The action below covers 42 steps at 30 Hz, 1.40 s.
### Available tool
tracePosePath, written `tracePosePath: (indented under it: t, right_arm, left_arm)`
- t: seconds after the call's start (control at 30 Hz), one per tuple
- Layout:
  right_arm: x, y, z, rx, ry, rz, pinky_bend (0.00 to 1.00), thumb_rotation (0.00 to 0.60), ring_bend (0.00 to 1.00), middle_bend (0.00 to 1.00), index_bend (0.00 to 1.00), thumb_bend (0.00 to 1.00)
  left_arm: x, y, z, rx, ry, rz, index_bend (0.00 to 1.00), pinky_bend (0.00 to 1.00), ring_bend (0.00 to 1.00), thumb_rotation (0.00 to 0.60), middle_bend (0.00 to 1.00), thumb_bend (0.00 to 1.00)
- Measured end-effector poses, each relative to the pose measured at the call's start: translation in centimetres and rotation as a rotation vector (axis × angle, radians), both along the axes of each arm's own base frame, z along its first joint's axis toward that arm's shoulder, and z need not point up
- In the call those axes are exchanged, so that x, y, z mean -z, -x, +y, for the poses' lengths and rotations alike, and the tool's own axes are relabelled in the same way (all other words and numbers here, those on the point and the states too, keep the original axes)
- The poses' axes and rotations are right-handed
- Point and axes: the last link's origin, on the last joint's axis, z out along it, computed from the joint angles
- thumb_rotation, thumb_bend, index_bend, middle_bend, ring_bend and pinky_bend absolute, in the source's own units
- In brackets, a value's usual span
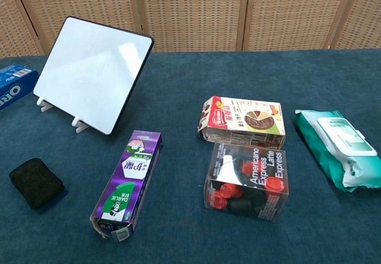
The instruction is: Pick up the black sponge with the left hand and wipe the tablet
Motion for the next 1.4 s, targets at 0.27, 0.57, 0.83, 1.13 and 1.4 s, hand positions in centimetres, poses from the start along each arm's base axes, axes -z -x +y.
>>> tracePosePath:
  t: [0.27, 0.57, 0.83, 1.13, 1.4]
  right_arm:
    - [-0.3, 0.1, -0.1, 0.005, 0.011, -0.009, 0.0, 0.6, 0.0, 0.0, 0.03, 0.05]
    - [-0.3, 0.1, -0.1, 0.005, 0.008, -0.009, 0.0, 0.6, 0.0, 0.0, 0.02, 0.05]
    - [-0.4, 0.2, -0.2, 0.007, 0.009, -0.014, 0.0, 0.6, 0.0, 0.0, 0.02, 0.04]
    - [-0.4, 0.3, -0.3, 0.013, 0.015, -0.015, 0.0, 0.6, 0.0, 0.0, 0.02, 0.04]
    - [-0.4, 0.4, -0.4, 0.016, 0.019, -0.013, 0.0, 0.6, 0.0, 0.0, 0.03, 0.04]
  left_arm:
    - [1.1, -0.2, 0.2, -0.002, 0.075, 0.004, 0.21, 0.0, 0.0, 0.6, 0.0, 0.1]
    - [2.7, -0.4, 0.9, -0.011, 0.241, 0.021, 0.28, 0.0, 0.0, 0.6, 0.0, 0.14]
    - [3.6, -0.9, 2.1, -0.008, 0.344, 0.075, 0.28, 0.0, 0.0, 0.6, 0.0, 0.15]
    - [4.8, -0.8, 3.0, 0.003, 0.397, 0.17, 0.28, 0.0, 0.0, 0.6, 0.0, 0.16]
    - [5.8, -1.0, 3.6, 0.079, 0.378, 0.301, 0.29, 0.0, 0.0, 0.6, 0.0, 0.16]
